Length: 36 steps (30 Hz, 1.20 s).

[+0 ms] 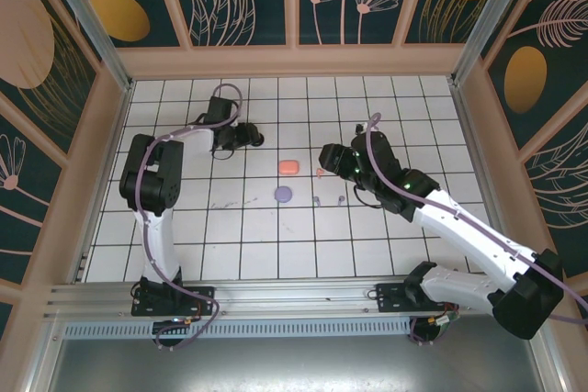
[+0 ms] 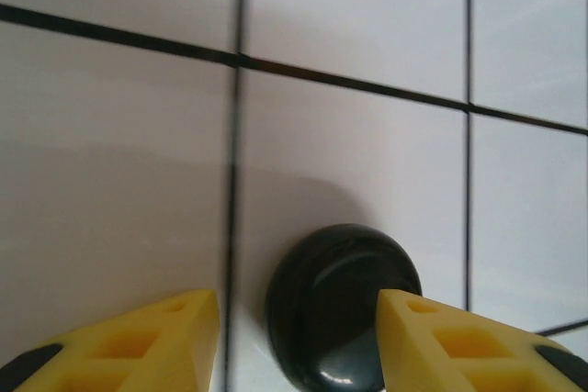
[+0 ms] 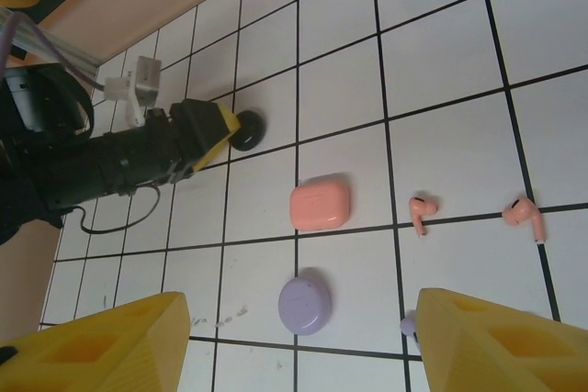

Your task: Insert wireless bluetooth earbuds into charging case

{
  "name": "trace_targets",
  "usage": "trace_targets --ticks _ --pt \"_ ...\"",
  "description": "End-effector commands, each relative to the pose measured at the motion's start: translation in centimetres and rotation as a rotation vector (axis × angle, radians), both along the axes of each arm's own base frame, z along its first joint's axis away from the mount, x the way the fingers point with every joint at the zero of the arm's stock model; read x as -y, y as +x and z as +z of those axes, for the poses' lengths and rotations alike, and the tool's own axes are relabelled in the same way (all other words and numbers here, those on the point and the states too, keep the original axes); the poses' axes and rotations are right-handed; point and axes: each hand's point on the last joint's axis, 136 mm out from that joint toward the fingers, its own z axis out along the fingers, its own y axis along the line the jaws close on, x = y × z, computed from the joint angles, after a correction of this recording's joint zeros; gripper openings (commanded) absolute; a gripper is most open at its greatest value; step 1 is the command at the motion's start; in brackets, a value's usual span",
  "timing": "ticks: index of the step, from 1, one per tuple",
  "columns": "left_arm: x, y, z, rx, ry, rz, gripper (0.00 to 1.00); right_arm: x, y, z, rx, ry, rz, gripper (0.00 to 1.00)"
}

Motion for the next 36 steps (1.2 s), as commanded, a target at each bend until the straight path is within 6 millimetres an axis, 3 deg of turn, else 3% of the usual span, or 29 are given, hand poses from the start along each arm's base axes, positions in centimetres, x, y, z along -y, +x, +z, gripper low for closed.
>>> trace_targets --ticks 1,10,19,22,26,36 --pt "-2.6 0.2 3.5 0.069 0.069 0.038 0.51 -0.3 0.3 0.2 0.013 -0.043 0.001 0.67" --pt "-2.6 -0.1 11.4 0.252 0.004 0.056 0.52 -3.1 0.2 -3.1 -0.044 -0.146 0.044 0.67" --pt "-3.6 -3.0 18.0 0.462 -0.073 0.114 0.53 -7.4 0.3 -8.7 -0.173 -0.277 0.106 0.67" --pt "-4.6 -4.2 19.6 0.526 -0.082 0.164 0.55 -8.8 0.2 -10.9 -0.235 -0.329 0.124 0.67" --pt "-6.0 -5.9 20.3 0.588 -0.086 0.227 0.6 -11.1 -0.2 -13.1 -0.274 -0.404 0.19 0.67" --pt "-6.5 -7.7 23.0 0.68 -0.101 0.232 0.8 -13.0 -0.5 -16.8 -0.307 -0.548 0.333 0.69"
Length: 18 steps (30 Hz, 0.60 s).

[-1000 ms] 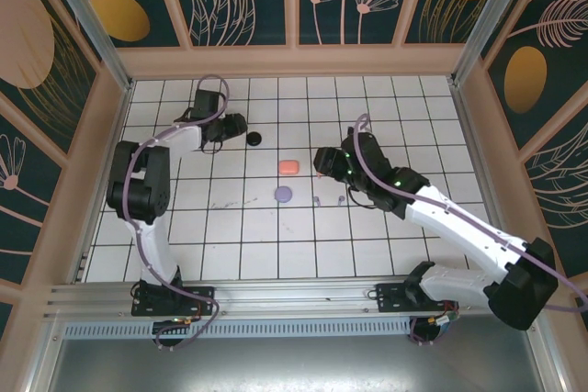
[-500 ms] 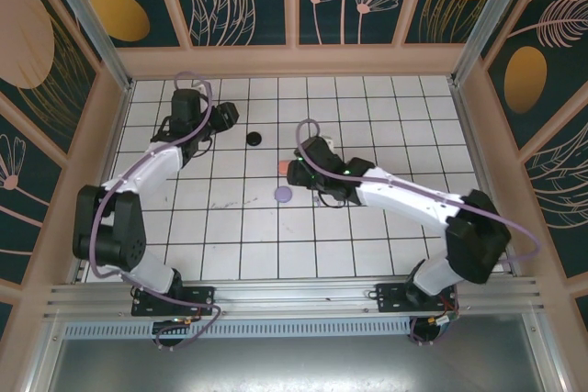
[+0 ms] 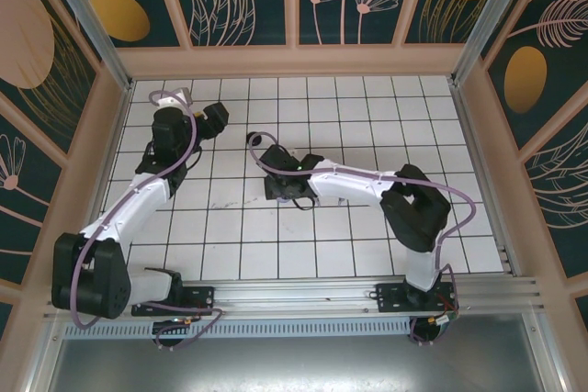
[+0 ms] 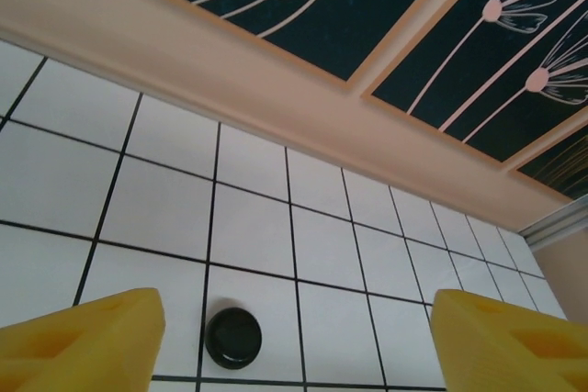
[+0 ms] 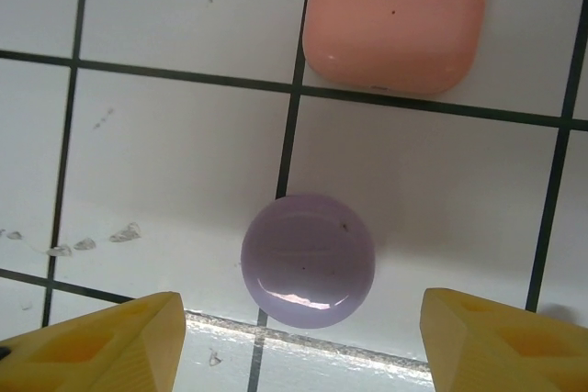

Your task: Insert wireless bluetooth earbuds into charging case

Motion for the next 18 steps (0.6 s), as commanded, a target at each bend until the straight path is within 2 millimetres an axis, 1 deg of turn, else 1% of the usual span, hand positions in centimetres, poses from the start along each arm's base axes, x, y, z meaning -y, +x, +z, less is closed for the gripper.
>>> trace_targets --ticks 1,3,4,7,11,15,18 --pt "-0.4 -0.4 1.9 0.075 -0.013 0.019 0.86 -0.3 -0.3 -0.8 -0.026 -0.054 0.072 0.69" --pt "-0.5 -0.8 2.4 0.095 -0.018 0.024 0.96 -0.4 -0.2 -1.4 -0.032 -0.071 0.089 0.69" --pt "-0.6 -0.9 2.7 0.104 -0.022 0.031 0.99 -0.5 -0.2 -1.6 -0.035 -0.079 0.097 0.69" --pt "-0.8 -1.3 3.4 0.134 -0.03 0.036 0.99 -0.6 0.2 -2.3 -0.04 -0.104 0.106 0.7" --pt "-1.1 -1.7 3.9 0.161 -0.032 0.047 0.99 -0.6 0.8 -3.0 -0.047 -0.121 0.102 0.69" --pt "-1.3 -1.8 3.8 0.164 -0.018 0.058 0.99 -0.6 1.1 -3.7 -0.058 -0.13 0.093 0.68" --pt "-1.7 -1.7 3.4 0.147 -0.004 0.077 0.99 -0.5 1.1 -4.1 -0.064 -0.139 0.09 0.68"
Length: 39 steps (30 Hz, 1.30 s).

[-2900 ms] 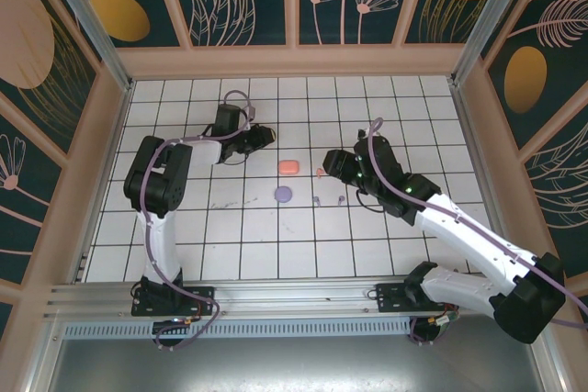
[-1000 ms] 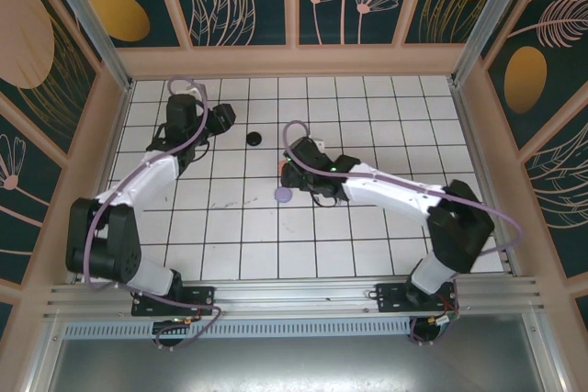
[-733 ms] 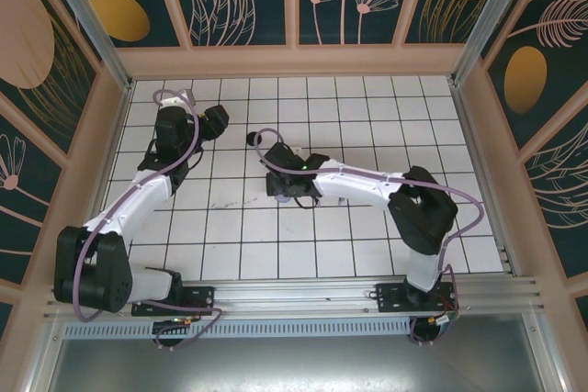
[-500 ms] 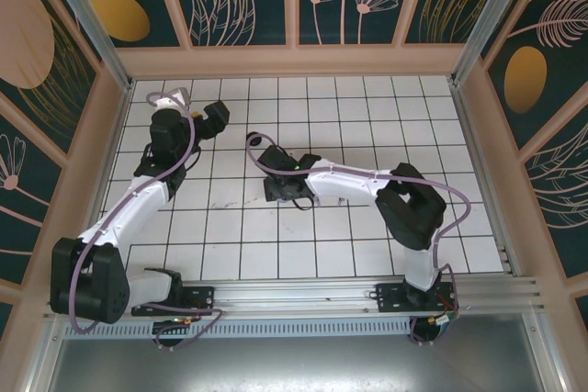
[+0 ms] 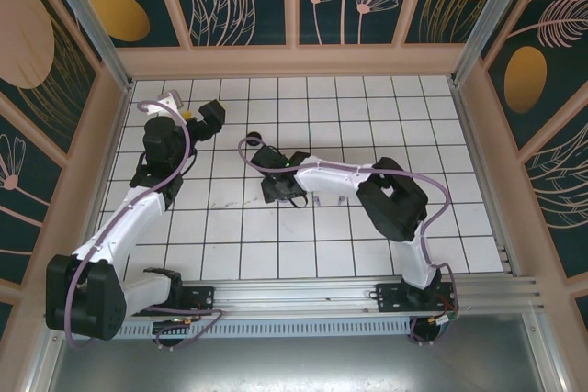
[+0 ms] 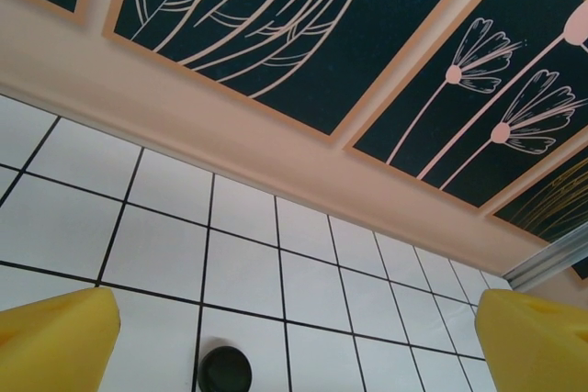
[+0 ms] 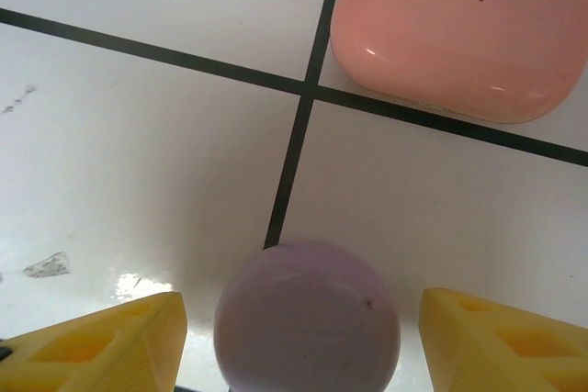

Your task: Insert wireless bluetooth earbuds into charging case

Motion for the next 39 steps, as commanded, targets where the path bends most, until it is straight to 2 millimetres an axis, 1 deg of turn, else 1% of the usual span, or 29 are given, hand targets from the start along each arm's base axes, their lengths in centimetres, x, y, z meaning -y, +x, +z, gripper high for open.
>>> trace_targets --ticks 1,6,10,19,24,28,36,37,39 --pt "-0.5 0.0 0.6 0.028 0.017 0.028 0.99 0.3 0.1 -0.5 -0.018 -0.032 0.001 0.68" --pt "-0.9 0.0 0.2 0.034 0.007 0.052 0.99 0.4 -0.1 -1.0 -0.028 -0.032 0.002 0.66" --pt "-1.6 0.0 -0.1 0.023 -0.023 0.1 0.99 0.3 -0.1 -1.3 -0.031 -0.031 -0.003 0.64" --pt "-1.3 -0.1 0.2 0.013 -0.036 0.085 0.99 0.3 -0.1 -2.0 -0.037 -0.037 -0.012 0.58" --pt "-0.9 -0.2 -0.3 -0.001 -0.05 0.061 0.99 0.1 0.0 -2.3 -0.038 -0.034 -0.021 0.6" --pt "-0.9 -0.3 -0.8 -0.014 -0.06 0.06 0.99 0.0 0.1 -2.4 -0.041 -0.026 -0.031 0.58" --pt "-1.3 -0.3 -1.7 -0.058 -0.124 0.1 0.99 0.0 -0.2 -2.4 -0.056 -0.01 -0.073 0.45" --pt "-1.3 -0.3 -1.8 -0.063 -0.131 0.099 0.99 0.0 -0.2 -2.3 -0.055 -0.005 -0.08 0.42" --pt "-0.8 -0.4 -1.7 -0.063 -0.129 0.069 0.99 0.0 -0.2 -1.9 -0.046 0.008 -0.096 0.4"
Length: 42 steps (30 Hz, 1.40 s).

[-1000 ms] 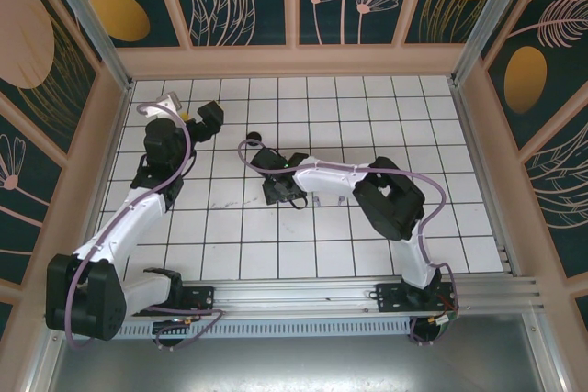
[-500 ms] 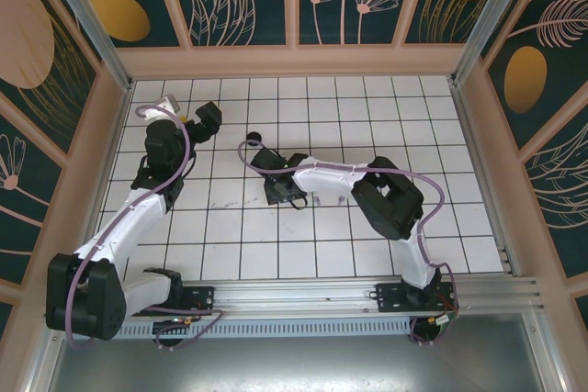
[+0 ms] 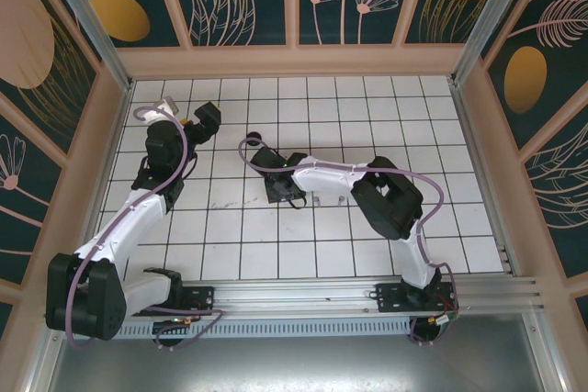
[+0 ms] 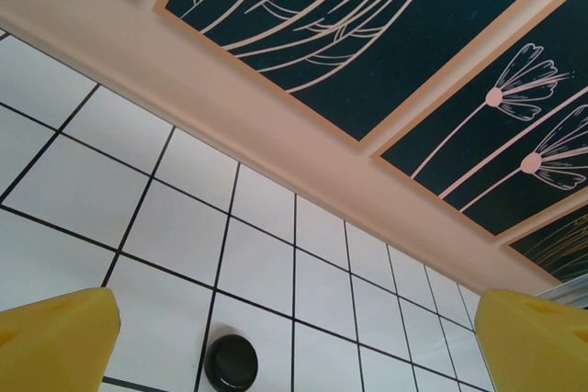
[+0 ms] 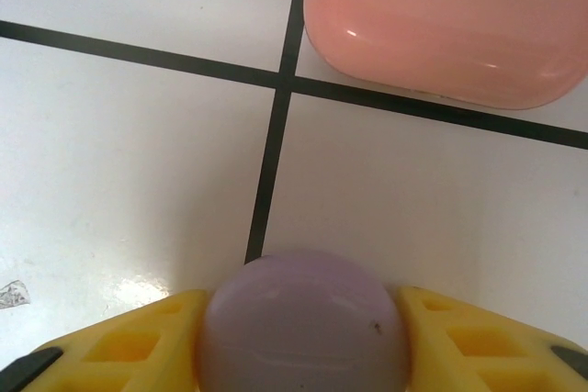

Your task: Insert wireless bluetooth earbuds into charging case

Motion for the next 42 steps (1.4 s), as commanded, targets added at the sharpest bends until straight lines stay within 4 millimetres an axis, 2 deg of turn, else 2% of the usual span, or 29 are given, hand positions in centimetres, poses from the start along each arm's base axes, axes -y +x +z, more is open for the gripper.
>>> trace_targets --ticks 1,5,9,20,24,30,37,42 --pt "0.7 -0.3 0.2 -0.002 -0.026 -0.035 0.99 0.0 -0.2 -0.4 -0.015 0.024 -0.047 0.4" --pt "2.1 -0.5 0.1 0.034 -0.004 -0.125 0.95 0.3 0.3 2.4 0.036 0.084 -0.091 0.39" --pt "4.1 -0.8 -0.2 0.066 -0.014 -0.241 0.93 1.3 1.5 6.6 0.105 0.176 -0.157 0.38" --pt "9.7 -3.0 -0.7 0.181 -0.105 -0.561 0.9 7.4 5.8 19.4 0.286 0.571 -0.412 0.37" --pt "12.8 -4.2 -1.7 0.197 -0.089 -0.659 0.87 8.2 6.7 22.9 0.325 0.692 -0.459 0.37" --pt "16.4 -5.6 -2.6 0.239 -0.108 -0.744 0.82 7.6 7.1 25.4 0.324 0.822 -0.51 0.37" --pt "18.8 -7.2 -1.1 0.351 -0.163 -0.823 0.76 6.6 7.0 26.0 0.274 0.948 -0.551 0.36" --pt "20.1 -7.5 -0.1 0.395 -0.179 -0.864 0.71 5.9 7.1 25.5 0.255 0.963 -0.562 0.36"
